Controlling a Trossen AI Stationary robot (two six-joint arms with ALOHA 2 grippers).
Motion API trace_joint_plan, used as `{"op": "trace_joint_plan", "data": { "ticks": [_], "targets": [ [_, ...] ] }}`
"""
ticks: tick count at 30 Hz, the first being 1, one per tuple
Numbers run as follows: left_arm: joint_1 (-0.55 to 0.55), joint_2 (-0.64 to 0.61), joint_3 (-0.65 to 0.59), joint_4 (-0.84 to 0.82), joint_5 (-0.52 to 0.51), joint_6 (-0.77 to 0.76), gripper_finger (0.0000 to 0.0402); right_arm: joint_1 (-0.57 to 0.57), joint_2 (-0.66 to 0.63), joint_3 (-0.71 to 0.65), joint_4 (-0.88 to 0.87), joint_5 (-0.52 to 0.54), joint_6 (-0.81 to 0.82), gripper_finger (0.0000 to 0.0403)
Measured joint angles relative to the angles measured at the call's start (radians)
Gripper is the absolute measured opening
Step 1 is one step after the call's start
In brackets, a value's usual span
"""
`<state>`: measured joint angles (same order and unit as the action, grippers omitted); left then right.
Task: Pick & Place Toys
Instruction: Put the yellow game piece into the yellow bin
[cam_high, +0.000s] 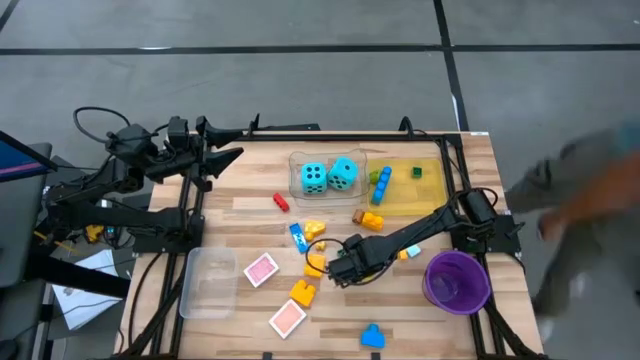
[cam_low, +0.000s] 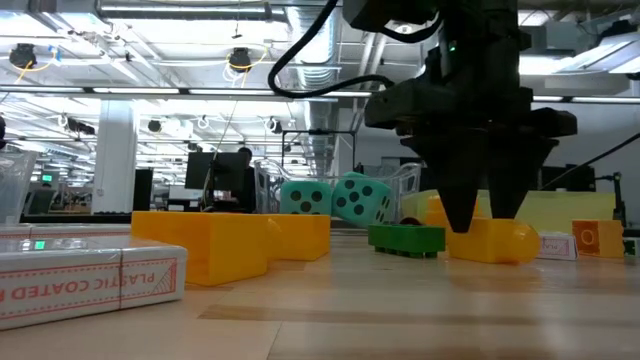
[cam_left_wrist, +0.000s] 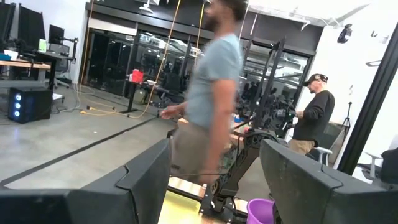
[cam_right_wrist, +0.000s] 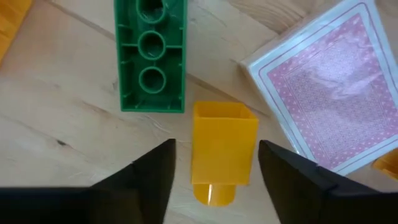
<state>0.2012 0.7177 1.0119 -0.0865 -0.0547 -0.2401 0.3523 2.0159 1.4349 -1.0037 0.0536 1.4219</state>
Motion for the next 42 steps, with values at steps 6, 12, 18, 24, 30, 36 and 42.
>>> {"op": "trace_joint_plan", "data": {
  "ticks": [6, 12, 18, 24, 30, 36, 42],
  "targets": [
    [0.000, 0.000, 0.000, 0.000, 0.000, 0.000, 0.0241, 0.000, 0.000, 0.000, 0.001, 0.001, 0.000, 0.0135],
    [0.000, 0.000, 0.000, 0.000, 0.018, 0.000, 0.0241, 0.006, -0.001, 0.000, 0.001, 0.007, 0.000, 0.0132],
    [0.000, 0.000, 0.000, 0.000, 0.044, 0.000, 0.0241, 0.007, -0.001, 0.000, 0.003, 0.007, 0.008, 0.0146],
    [0.000, 0.000, 0.000, 0.000, 0.044, -0.001, 0.0241, 0.009, -0.010, 0.033, -0.036, 0.016, 0.008, 0.0119],
    [0.000, 0.000, 0.000, 0.001, 0.044, -0.001, 0.0241, 0.014, -0.059, 0.111, -0.183, 0.060, 0.015, 0.0128],
    [0.000, 0.004, 0.000, 0.007, 0.044, 0.000, 0.0241, -0.011, -0.182, 0.176, -0.350, 0.163, 0.068, 0.0124],
    [0.000, 0.008, 0.000, 0.010, 0.045, 0.000, 0.0241, -0.093, -0.353, 0.174, -0.500, 0.267, 0.071, 0.0124]
  ]
}}
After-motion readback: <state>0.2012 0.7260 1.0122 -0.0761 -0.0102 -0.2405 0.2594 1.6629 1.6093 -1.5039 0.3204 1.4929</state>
